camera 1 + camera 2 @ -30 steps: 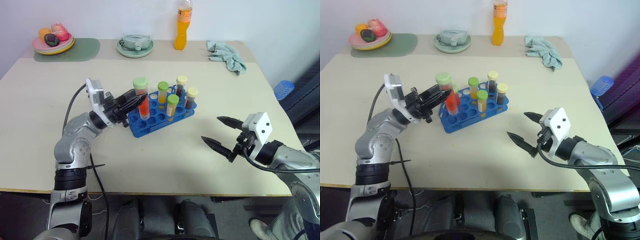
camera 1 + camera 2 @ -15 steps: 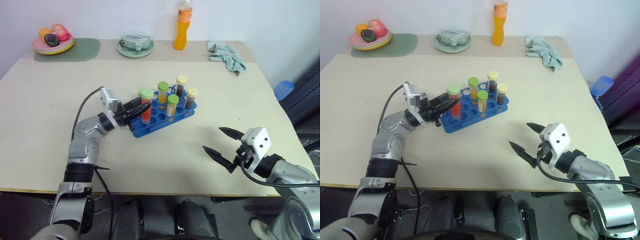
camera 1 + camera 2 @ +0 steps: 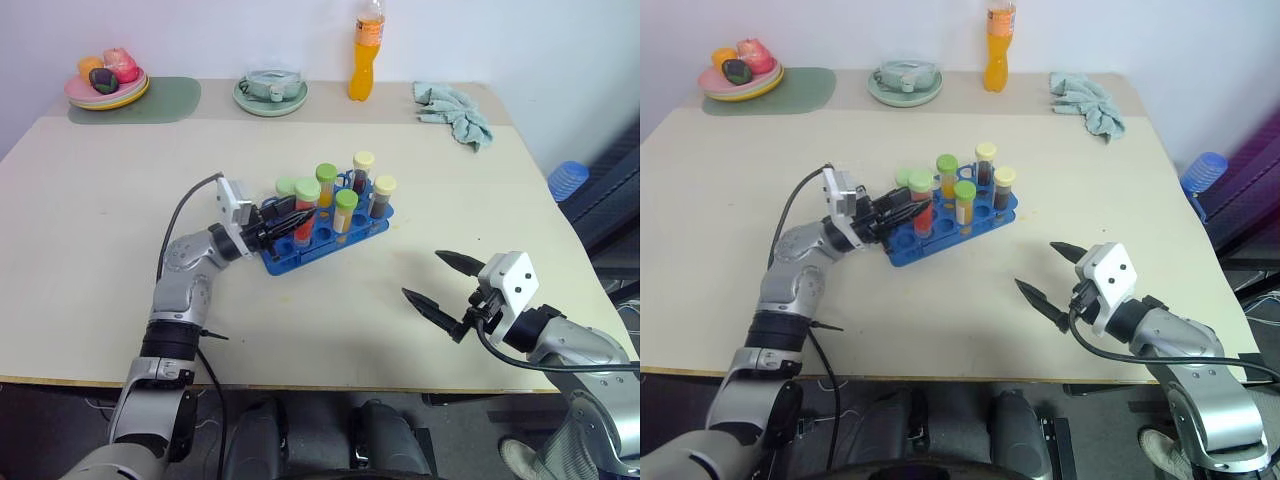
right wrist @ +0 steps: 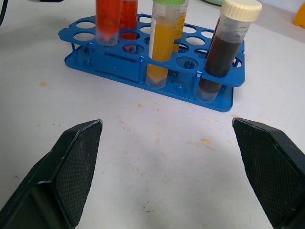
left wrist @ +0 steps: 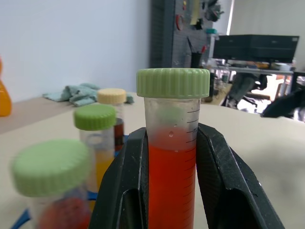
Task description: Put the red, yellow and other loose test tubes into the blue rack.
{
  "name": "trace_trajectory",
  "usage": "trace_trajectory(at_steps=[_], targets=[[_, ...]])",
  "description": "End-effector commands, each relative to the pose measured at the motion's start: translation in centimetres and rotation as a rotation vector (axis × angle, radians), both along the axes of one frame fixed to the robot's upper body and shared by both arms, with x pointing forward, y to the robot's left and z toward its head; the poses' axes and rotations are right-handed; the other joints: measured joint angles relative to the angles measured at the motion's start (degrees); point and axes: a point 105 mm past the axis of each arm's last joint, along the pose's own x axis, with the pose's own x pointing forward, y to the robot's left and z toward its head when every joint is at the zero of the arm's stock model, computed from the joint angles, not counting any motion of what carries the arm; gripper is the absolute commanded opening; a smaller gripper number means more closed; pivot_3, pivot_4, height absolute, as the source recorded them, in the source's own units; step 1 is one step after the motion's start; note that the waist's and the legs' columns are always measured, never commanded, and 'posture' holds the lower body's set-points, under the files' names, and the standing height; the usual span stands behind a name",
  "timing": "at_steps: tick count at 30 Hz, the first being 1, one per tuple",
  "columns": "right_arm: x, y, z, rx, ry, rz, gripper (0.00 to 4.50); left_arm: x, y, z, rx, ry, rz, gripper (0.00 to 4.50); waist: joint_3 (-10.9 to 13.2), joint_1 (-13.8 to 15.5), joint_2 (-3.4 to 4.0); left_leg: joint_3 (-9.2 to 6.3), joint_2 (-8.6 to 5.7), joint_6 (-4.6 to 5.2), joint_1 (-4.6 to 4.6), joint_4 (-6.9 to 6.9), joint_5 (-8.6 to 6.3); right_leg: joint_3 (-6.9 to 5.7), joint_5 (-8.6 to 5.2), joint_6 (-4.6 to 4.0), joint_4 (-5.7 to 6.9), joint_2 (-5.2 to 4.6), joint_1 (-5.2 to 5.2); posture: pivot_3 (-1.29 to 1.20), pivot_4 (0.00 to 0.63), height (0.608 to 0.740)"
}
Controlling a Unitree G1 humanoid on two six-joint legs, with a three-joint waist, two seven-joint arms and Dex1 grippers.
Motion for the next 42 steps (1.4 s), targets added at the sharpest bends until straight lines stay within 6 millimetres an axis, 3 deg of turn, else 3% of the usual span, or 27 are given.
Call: trace_trajectory(at_steps=[1,15,18,23,28,34,42], targets=[[-0.1,0.5,1.1,-0.004,-0.048,0.011,4.5,0.0,-0.4,-0.3,0.02,0.007,-0.014,0.77,0.0,0.02,0.0,0.0,0.0,0.0,0.0,0.0,0.0,0.0,0.0,0.0,0.0,0.0,0.0,0.0,0.15,0.74],[0.2,0.8,1.7,-0.001,-0.066,0.016,4.5,1.0,-0.2,-1.6,0.042,0.033,0.037,0.77,-0.01,0.05,0.01,-0.01,0.0,0.01,0.01,0.0,0.0,-0.01,0.0,0.0,-0.02,0.0,0.02,0.0,0.15,0.74],[0.4,0.9,1.9,0.0,-0.069,0.019,4.5,0.3,-0.3,-1.2,0.013,0.035,-0.001,2.16,-0.01,0.03,0.01,-0.01,0.0,0.01,0.0,0.0,-0.01,-0.01,0.0,0.0,-0.02,0.0,0.02,0.0,0.15,0.74],[0.6,1.0,1.9,-0.001,-0.065,0.022,4.5,0.7,0.3,-0.8,0.022,-0.009,0.097,4.48,-0.01,0.0,0.01,-0.02,0.0,0.01,-0.01,0.01,-0.01,-0.01,0.0,0.0,-0.02,0.0,0.02,0.0,0.15,0.74],[0.9,1.0,1.7,0.004,-0.056,0.025,4.5,-0.5,1.0,-1.0,0.076,0.008,0.087,4.48,-0.01,-0.18,0.01,-0.03,0.01,0.01,0.0,-0.01,-0.01,0.0,0.0,0.0,-0.02,0.01,0.01,0.0,0.15,0.74],[1.7,0.4,1.1,0.009,-0.067,0.024,4.5,-1.6,3.9,-1.8,0.112,0.014,0.189,4.48,-0.01,-0.07,0.01,-0.02,0.01,0.03,0.0,-0.01,-0.02,0.0,0.0,0.0,-0.05,-0.01,0.02,0.0,0.15,0.74],[2.7,-2.1,-0.2,-0.019,-0.049,0.005,4.5,-4.9,9.8,-2.6,0.107,0.042,0.362,4.48,-0.01,-0.21,0.03,-0.01,0.04,0.04,0.01,-0.04,-0.03,0.0,0.0,0.0,-0.05,-0.02,0.01,0.0,0.15,0.74]])
